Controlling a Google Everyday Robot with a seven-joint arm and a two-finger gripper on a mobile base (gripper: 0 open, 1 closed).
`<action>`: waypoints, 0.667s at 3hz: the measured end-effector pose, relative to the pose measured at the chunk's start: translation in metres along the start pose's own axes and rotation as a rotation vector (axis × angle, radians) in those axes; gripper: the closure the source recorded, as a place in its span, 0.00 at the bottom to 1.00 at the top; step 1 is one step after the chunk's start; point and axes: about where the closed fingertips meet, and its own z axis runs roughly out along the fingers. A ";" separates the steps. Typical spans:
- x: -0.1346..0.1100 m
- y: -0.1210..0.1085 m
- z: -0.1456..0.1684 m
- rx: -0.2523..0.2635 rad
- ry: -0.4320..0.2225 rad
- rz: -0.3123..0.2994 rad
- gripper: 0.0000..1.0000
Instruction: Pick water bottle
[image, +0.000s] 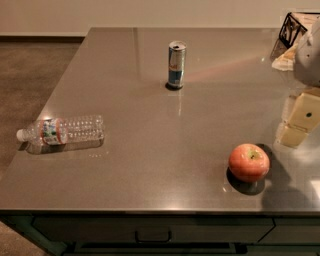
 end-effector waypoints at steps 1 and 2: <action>0.000 0.000 0.000 0.000 0.000 0.000 0.00; -0.039 0.000 0.009 -0.024 -0.061 -0.033 0.00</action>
Offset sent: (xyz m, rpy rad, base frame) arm 0.0266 0.0925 -0.0042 0.1303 0.0261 0.1263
